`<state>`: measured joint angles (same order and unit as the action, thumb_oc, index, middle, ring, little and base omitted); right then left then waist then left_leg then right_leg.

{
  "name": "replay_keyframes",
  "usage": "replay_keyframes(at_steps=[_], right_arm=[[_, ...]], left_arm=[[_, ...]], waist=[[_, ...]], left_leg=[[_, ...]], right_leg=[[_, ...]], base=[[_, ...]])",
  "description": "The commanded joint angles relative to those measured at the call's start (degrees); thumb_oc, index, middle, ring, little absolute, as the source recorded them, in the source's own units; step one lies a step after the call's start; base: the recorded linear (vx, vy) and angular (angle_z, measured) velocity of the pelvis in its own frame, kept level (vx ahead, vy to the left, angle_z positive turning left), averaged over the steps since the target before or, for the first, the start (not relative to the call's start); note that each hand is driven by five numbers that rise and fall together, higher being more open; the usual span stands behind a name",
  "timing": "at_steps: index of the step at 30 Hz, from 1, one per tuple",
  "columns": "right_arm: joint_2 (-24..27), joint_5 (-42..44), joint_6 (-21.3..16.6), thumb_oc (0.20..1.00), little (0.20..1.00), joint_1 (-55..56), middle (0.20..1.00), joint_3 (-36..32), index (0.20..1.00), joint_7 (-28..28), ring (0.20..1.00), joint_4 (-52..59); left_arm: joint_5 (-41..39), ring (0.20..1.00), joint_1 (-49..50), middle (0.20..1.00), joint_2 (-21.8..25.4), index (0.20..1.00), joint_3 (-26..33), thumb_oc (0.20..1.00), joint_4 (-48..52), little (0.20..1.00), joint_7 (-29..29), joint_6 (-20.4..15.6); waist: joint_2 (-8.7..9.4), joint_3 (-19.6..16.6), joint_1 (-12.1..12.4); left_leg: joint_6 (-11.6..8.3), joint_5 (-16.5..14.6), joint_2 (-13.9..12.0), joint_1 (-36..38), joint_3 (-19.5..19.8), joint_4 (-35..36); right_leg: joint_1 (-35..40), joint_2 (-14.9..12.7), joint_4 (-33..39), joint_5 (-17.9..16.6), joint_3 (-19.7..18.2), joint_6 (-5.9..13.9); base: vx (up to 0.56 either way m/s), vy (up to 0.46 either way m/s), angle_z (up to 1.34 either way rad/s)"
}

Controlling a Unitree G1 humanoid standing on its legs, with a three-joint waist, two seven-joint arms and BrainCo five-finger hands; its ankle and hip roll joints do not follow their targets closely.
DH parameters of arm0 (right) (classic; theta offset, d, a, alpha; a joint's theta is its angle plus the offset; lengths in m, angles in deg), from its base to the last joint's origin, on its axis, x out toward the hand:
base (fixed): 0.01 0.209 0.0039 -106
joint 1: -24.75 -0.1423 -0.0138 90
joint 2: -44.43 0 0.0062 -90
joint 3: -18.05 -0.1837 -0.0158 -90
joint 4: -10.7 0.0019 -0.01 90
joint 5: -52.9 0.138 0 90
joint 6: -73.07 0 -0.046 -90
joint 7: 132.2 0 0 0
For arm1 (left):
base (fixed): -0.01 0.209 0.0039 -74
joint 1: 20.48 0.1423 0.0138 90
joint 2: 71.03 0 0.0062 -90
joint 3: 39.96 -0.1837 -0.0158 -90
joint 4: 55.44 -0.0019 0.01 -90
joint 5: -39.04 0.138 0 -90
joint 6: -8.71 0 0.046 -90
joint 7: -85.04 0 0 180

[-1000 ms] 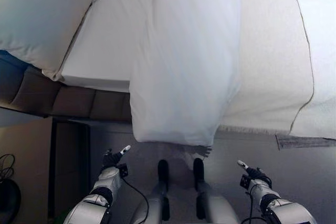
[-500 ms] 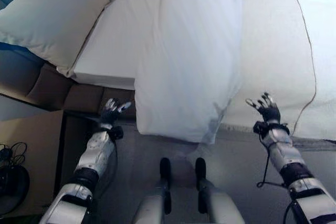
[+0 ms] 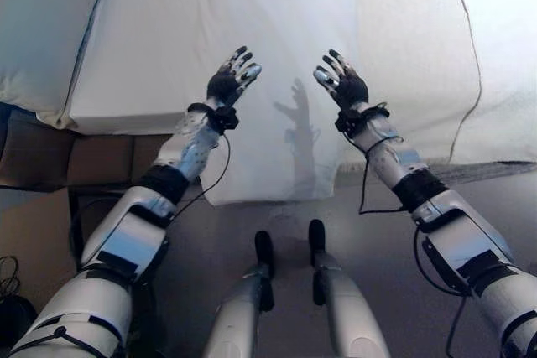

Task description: Make the bed

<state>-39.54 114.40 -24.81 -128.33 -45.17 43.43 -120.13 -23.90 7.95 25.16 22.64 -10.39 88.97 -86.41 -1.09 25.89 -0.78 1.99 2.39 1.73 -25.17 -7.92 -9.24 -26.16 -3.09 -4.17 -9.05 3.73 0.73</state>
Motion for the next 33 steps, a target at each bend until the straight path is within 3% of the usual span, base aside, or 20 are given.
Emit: replay_keyframes(at_steps=[1,5,10,23,33], right_arm=[[-2.0,6.1,-3.8,1.0,1.0,-3.7,1.0,-1.7,1.0,0.0,1.0,-0.5],[-5.0,9.0,-3.9,1.0,1.0,-8.1,1.0,-1.5,1.0,-0.5,1.0,-5.9],[-6.6,11.4,-3.6,1.0,1.0,-12.4,1.0,-1.4,1.0,-2.4,1.0,-10.7],[-7.4,11.9,-1.4,1.0,1.0,-16.9,1.0,0.5,1.0,-6.6,1.0,-22.7],[-4.5,5.2,-0.7,1.0,1.0,-11.8,1.0,-2.0,1.0,-10.4,1.0,-27.8]], left_arm=[[-4.2,1.0,-3.4,1.0,0.5,1.0,2.8,1.0,-0.7,1.0,-0.2,-1.2],[-7.6,1.0,-7.1,1.0,-3.4,1.0,4.5,1.0,-3.4,1.0,-1.1,-1.0],[-9.9,1.0,-11.2,1.0,-4.9,1.0,6.3,1.0,-6.3,1.0,-3.3,-1.9],[-8.8,1.0,-13.5,1.0,-2.8,1.0,8.6,1.0,-18.0,1.0,-8.2,-1.4],[-4.7,1.0,-7.6,1.0,-0.3,1.0,11.6,1.0,-22.1,1.0,-11.1,-1.2]], waist=[[-0.16,-1.3,0.7],[0.1,0.0,1.0],[0.43,1.9,1.1],[-0.75,3.9,2.4],[-1.29,3.9,2.4]], left_leg=[[-3.35,-1.8,2.0,-0.1,1.4,2.1],[-3.66,-1.5,2.0,-5.0,2.8,1.3],[-3.9,-1.5,2.2,-12.8,4.7,-1.4],[-3.54,-3.1,2.7,-28.2,7.2,-9.1],[-3.46,-3.1,3.4,-30.5,7.8,-9.2]], right_leg=[[0.1,0.7,1.2,2.7,0.6,5.32],[-3.5,1.1,1.3,2.5,1.4,4.79],[-10.4,1.2,-0.7,2.8,2.6,4.35],[-26.1,0.2,-11.1,6.6,3.6,3.25],[-28.8,-0.2,-12.8,7.7,3.6,2.79]], base=[[0.15,-0.055,0.22],[0.02,-0.074,0.14],[0.0,-0.071,0.16],[0.02,-0.036,0.1],[0.01,0.002,0.07]])
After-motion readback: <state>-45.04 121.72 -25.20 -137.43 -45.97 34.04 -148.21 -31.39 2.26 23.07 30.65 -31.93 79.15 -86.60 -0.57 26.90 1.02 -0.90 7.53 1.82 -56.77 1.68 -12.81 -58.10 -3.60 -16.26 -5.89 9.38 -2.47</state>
